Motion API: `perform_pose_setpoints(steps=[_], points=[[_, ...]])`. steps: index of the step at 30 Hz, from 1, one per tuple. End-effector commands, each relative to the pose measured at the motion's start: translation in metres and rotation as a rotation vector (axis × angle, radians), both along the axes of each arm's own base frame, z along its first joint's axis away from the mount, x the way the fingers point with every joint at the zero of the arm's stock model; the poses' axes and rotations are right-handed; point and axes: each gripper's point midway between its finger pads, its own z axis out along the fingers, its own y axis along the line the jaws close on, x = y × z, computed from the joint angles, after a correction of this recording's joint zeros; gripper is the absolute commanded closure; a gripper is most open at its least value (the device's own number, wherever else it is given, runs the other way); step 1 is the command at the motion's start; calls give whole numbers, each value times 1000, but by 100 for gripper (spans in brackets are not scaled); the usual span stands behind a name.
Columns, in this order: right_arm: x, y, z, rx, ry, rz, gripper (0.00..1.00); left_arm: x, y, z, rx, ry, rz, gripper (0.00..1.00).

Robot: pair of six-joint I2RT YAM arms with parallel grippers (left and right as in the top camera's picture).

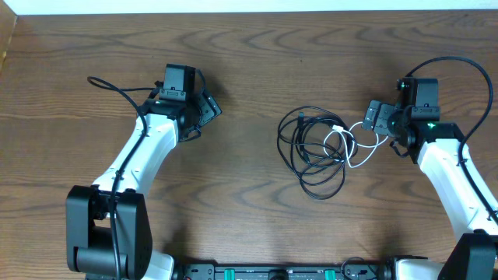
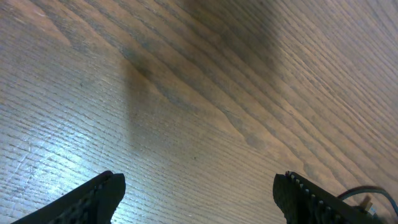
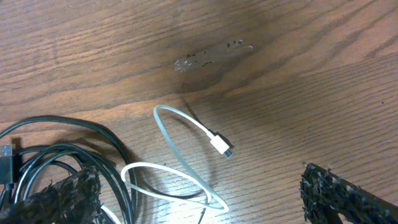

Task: Untangle cables

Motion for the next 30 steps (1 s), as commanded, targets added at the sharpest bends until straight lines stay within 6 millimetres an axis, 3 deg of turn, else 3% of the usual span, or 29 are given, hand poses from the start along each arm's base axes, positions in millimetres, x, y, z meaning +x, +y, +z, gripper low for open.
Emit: perform_pose_setpoints(steps=[1, 26, 28, 30], points=[[0, 0, 0, 5, 1, -4, 1, 2, 3, 2, 21, -7, -5, 18], [0, 0, 0, 5, 0, -4, 1, 2, 3, 2, 20, -7, -5, 18], [13, 8, 9, 57, -65, -7, 1, 2, 3, 2, 21, -7, -5, 18], [12, 22, 8, 133, -59, 30, 1, 2, 3, 2, 21, -6, -5, 18]])
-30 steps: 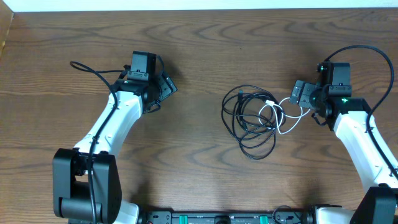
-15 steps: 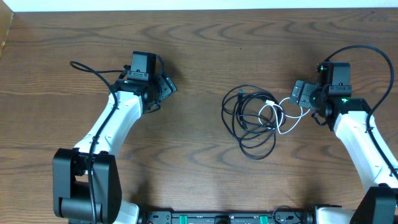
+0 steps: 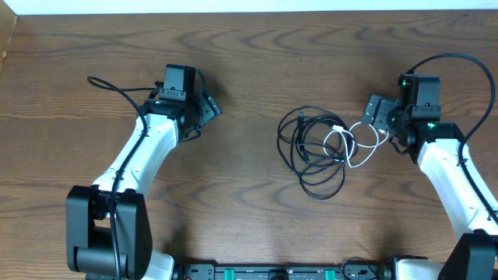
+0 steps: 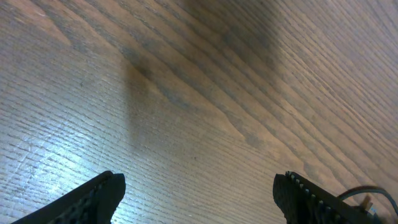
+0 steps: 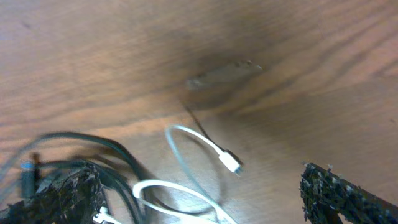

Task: Untangle cables

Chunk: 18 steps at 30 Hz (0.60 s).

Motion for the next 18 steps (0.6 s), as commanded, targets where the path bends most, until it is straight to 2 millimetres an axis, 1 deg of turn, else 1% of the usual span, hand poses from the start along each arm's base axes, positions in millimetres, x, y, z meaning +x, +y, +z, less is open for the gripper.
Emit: perform_pose_setpoints(steps=[1, 3, 4, 5, 6, 7, 8, 9, 10, 11, 13, 16, 17, 18], points=[[-1, 21, 0, 118, 6, 41, 1, 2, 3, 2, 21, -7, -5, 18], [6, 37, 10, 188, -40, 111, 1, 2, 3, 2, 20, -7, -5, 18], [8, 55, 18, 238, -70, 216, 16, 2, 3, 2, 20, -7, -5, 18], [7, 68, 23, 276, -89, 291, 29, 2, 3, 2, 20, -7, -5, 18], [5, 77, 26, 298, -94, 348, 66, 2, 3, 2, 20, -7, -5, 18], [2, 77, 22, 279, -78, 360, 89, 2, 3, 2, 20, -7, -5, 18], [-1, 76, 19, 258, -66, 372, 99, 2, 3, 2, 20, -7, -5, 18], [-5, 74, 14, 222, -45, 393, 99, 2, 3, 2, 20, -7, -5, 18], [-9, 73, 9, 194, -24, 419, 96, 2, 3, 2, 20, -7, -5, 18], [-13, 72, 6, 173, -8, 439, 88, 2, 3, 2, 20, -7, -5, 18], [-17, 68, -3, 121, 23, 469, 83, 2, 3, 2, 20, -7, -5, 18], [-16, 67, -18, 75, 49, 521, 73, 2, 3, 2, 20, -7, -5, 18], [-15, 68, -25, 61, 60, 547, 67, 2, 3, 2, 20, -7, -5, 18], [-15, 68, -28, 59, 68, 554, 66, 2, 3, 2, 20, -7, -5, 18]])
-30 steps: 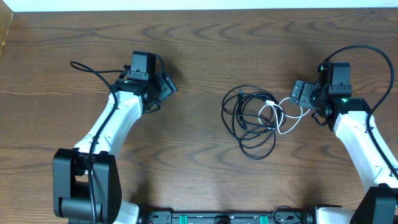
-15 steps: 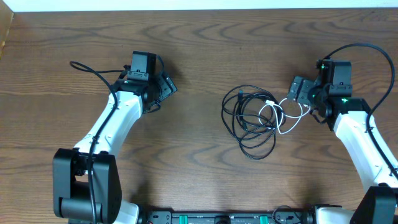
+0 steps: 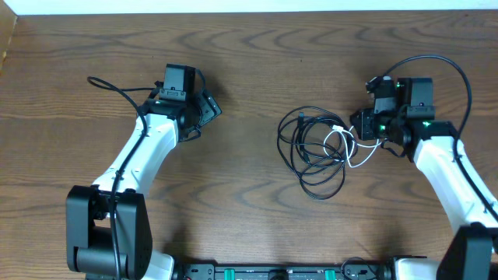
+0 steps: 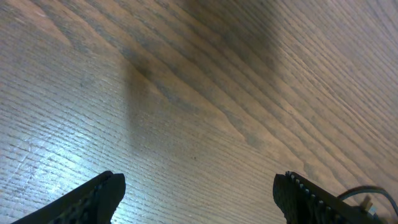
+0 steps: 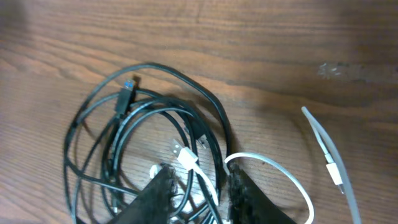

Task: Untangle cables

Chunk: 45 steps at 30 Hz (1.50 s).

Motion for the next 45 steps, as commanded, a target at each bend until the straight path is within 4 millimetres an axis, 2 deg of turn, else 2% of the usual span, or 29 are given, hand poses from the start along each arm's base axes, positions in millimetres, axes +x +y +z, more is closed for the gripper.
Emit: perform_pose_setpoints(steps=[1, 4, 8, 12, 17, 19, 23, 30, 34, 35, 37, 45], points=[[1, 1, -22, -65, 18, 96, 63, 2, 3, 2, 20, -7, -5, 18], [0, 1, -42, -88, 52, 141, 61, 2, 3, 2, 20, -7, -5, 18], [-2, 5, -55, -70, 83, 164, 61, 2, 3, 2, 20, -7, -5, 18], [-5, 21, -54, 0, 84, 206, 59, 2, 3, 2, 20, -7, -5, 18], [-10, 32, -56, -5, 97, 244, 61, 2, 3, 2, 20, -7, -5, 18], [-13, 32, -61, -69, 97, 273, 62, 2, 3, 2, 20, -7, -5, 18], [-10, 26, -64, -132, 92, 256, 70, 2, 3, 2, 20, -7, -5, 18], [-1, 30, -59, -107, 52, 247, 99, 2, 3, 2, 20, -7, -5, 18], [1, 30, -58, -107, 44, 246, 97, 2, 3, 2, 20, -7, -5, 18], [0, 30, -58, -107, 47, 246, 84, 2, 3, 2, 20, -7, -5, 18], [-3, 30, -59, -107, 61, 249, 72, 2, 3, 2, 20, -7, -5, 18], [-19, 30, -74, -108, 102, 259, 71, 2, 3, 2, 20, -7, -5, 18]])
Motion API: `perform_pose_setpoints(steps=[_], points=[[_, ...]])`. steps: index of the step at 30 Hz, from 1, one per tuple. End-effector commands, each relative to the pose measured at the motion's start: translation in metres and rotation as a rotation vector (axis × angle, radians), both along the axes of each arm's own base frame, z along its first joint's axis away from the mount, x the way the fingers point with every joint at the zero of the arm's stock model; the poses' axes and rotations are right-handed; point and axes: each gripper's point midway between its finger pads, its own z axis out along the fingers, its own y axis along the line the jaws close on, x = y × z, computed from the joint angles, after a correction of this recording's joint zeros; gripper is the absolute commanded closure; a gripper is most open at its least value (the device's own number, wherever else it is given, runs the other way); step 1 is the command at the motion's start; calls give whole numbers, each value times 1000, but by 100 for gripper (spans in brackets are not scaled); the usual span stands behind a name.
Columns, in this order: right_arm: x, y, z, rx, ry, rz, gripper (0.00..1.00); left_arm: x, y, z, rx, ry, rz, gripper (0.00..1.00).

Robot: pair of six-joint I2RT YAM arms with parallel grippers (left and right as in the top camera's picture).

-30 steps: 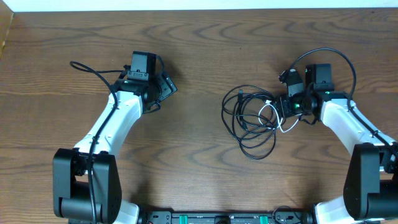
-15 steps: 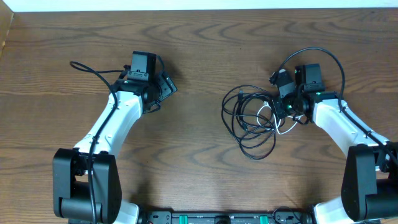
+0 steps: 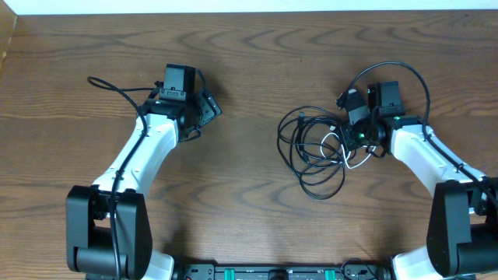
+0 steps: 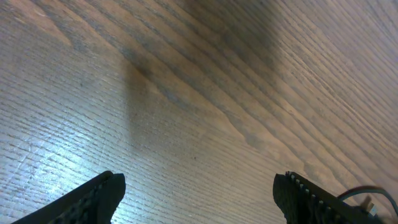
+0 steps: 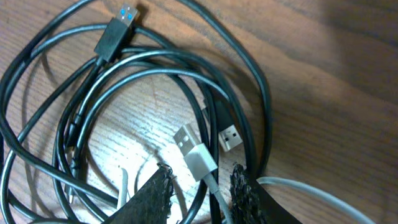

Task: Untangle cables

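Note:
A tangle of black cable loops (image 3: 311, 152) lies on the wooden table right of centre, with a white cable (image 3: 342, 146) woven through its right side. My right gripper (image 3: 354, 138) is low over that right side. In the right wrist view its fingers (image 5: 155, 196) stand narrowly apart, the gripper (image 5: 200, 190) astride the white cable just behind its white USB plug (image 5: 194, 155), with a black strand in the gap too. A black USB plug with a blue insert (image 5: 115, 34) lies further off. My left gripper (image 3: 208, 109) is far to the left, open (image 4: 199, 196) over bare wood.
The left arm's own black lead (image 3: 109, 84) loops over the table at the far left. The right arm's lead (image 3: 389, 70) arches above its wrist. The table's far edge (image 3: 249, 13) runs along the top.
My right gripper has moved left and down onto the tangle; the white plug now sits right at its fingertips. The jaw gap looks unchanged. The left arm has not moved.
My right gripper stood wide open to the right of the tangle, near the white cable's small end plug, at the first two moments. Then its jaws were narrowed and it looked down over the loops. Now it straddles the white cable. The left arm stayed put.

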Motion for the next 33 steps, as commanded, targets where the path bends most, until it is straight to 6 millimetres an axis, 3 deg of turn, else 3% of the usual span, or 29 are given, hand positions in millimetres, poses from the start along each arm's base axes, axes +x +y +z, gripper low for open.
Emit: perform_pose_setpoints(steps=[1, 3, 5, 7, 12, 15, 17, 19, 22, 25, 29, 33], points=[[-8, 2, -11, 0, 16, 8, 74, 2, 3, 2, 20, -7, -5, 18], [-7, 2, -11, 1, 8, 8, 83, 2, 3, 2, 20, -7, -5, 18], [-4, 2, -10, 3, -3, 8, 99, 2, 3, 2, 20, -7, -5, 18], [0, 3, -5, 15, -12, -14, 99, 2, 3, 2, 20, -7, -5, 18], [12, 22, 38, 136, -96, 18, 99, 2, 3, 2, 20, -7, -5, 18], [16, 24, 75, 155, -189, 12, 94, 2, 3, 2, 20, -7, -5, 18], [13, 26, 91, 163, -223, 22, 84, 2, 3, 2, 20, -7, -5, 18], [11, 28, 94, 163, -228, 28, 86, 2, 3, 2, 20, -7, -5, 18], [7, 26, 89, 152, -201, 22, 90, 2, 3, 2, 20, -7, -5, 18], [6, 11, 74, 67, -167, -18, 74, 2, 3, 2, 20, -7, -5, 18], [12, -2, 52, -30, -153, -25, 71, 2, 3, 2, 20, -7, -5, 18], [25, -12, 15, -97, -113, -55, 67, 2, 3, 2, 20, -7, -5, 18]])
